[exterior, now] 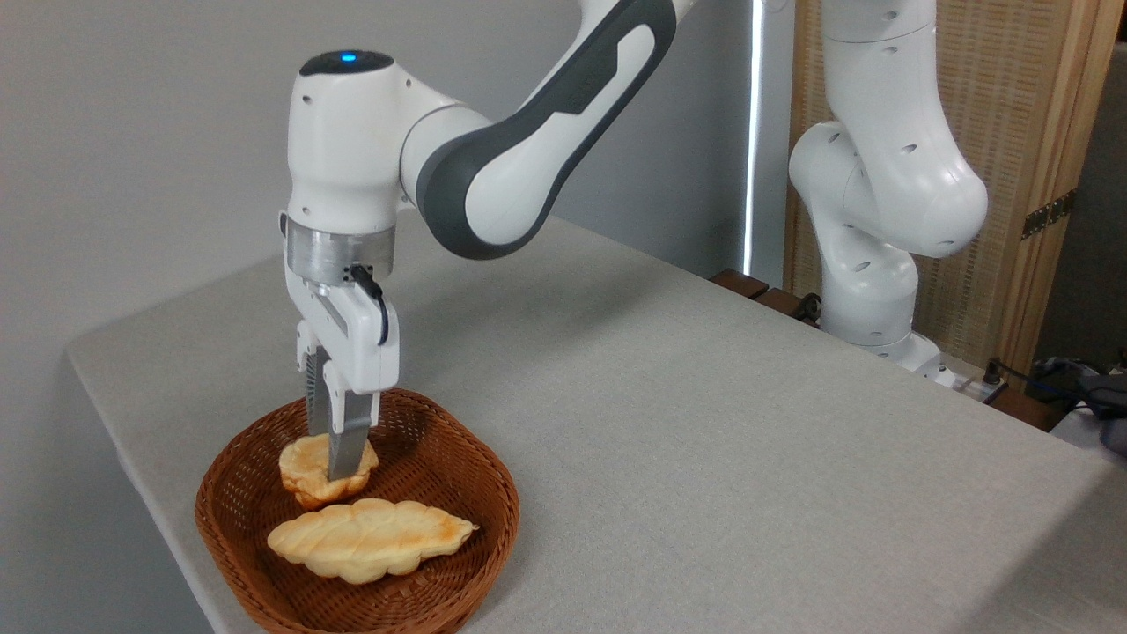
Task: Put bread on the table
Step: 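Close the gripper fingers around the small round bun, then lift the bun out of the basket and carry it over the table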
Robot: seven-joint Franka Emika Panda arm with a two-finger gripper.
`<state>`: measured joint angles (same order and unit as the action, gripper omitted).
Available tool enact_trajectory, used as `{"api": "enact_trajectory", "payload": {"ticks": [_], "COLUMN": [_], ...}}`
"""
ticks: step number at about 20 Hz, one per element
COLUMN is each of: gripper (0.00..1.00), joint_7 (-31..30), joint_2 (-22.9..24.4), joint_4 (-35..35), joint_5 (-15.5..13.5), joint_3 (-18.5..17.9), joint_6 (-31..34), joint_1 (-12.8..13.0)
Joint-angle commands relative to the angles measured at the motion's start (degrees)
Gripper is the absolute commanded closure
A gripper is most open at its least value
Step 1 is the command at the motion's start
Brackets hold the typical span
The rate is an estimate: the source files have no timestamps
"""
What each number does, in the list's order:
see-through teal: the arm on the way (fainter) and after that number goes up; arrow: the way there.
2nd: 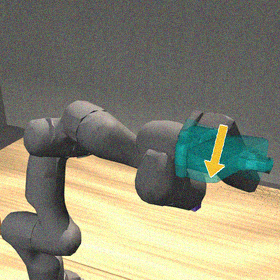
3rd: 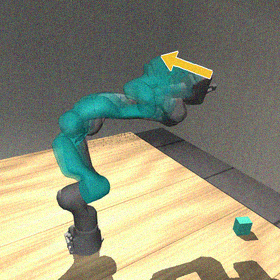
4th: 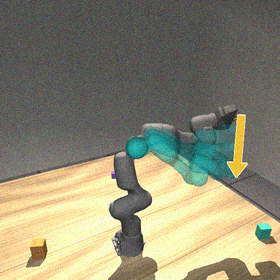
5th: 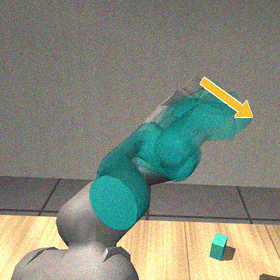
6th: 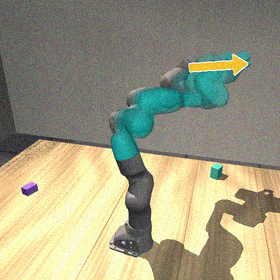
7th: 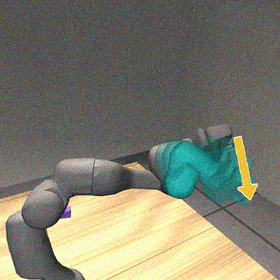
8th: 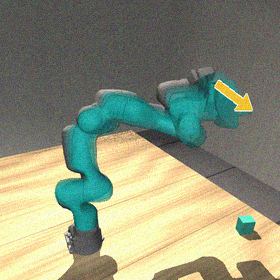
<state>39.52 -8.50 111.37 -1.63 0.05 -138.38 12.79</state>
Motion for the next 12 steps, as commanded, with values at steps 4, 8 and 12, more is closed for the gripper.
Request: {"api": "enact_trajectory", "payload": {"ticks": [4,8,12], "gripper": [0.48,0.47,0.46], "joint_7": [-0.67,-0.76,-0.93], "joint_2": [6.99,10.33,13.06], "joint_4": [0.16,0.25,0.6], "joint_5": [-0.22,-0.22,-0.39], "joint_3": [-0.57,-0.66,-0.66], "joint_6": [4.42,11.44,18.83], "joint_1": [-0.31,-0.4,-0.4]}}
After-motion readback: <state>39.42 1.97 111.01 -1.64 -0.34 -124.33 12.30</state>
